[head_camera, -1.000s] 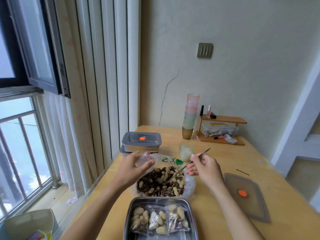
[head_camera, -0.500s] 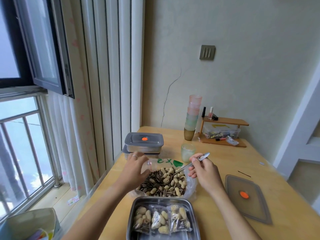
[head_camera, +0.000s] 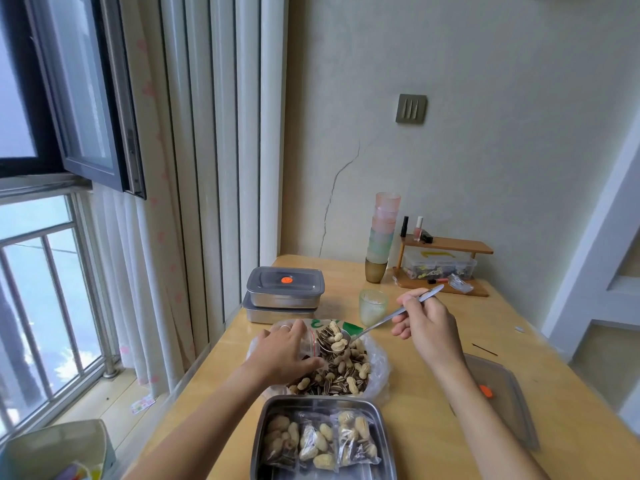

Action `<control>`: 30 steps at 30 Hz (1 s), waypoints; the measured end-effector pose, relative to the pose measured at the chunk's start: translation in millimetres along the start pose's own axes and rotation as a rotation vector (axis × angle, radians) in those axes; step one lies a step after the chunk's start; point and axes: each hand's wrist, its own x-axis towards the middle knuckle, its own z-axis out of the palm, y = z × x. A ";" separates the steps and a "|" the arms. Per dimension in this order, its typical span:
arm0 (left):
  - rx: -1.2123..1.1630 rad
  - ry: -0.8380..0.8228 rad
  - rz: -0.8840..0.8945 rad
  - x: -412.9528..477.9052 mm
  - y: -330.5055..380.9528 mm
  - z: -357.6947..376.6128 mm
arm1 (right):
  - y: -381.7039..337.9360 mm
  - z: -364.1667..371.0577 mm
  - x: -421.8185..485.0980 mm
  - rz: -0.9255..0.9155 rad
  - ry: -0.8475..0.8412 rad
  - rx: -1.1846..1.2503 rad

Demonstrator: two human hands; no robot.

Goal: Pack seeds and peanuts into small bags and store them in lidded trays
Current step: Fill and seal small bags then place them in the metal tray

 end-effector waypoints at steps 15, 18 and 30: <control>-0.201 -0.043 0.012 11.6 2.4 3.4 | -18.9 5.7 10.6 -0.105 -0.105 -0.057; -0.333 -0.050 -0.041 13.7 6.5 2.1 | -35.0 10.4 15.7 -0.190 -0.212 -0.150; -0.469 0.062 -0.108 12.7 12.1 10.3 | -84.2 25.6 13.4 -0.517 -0.448 -0.469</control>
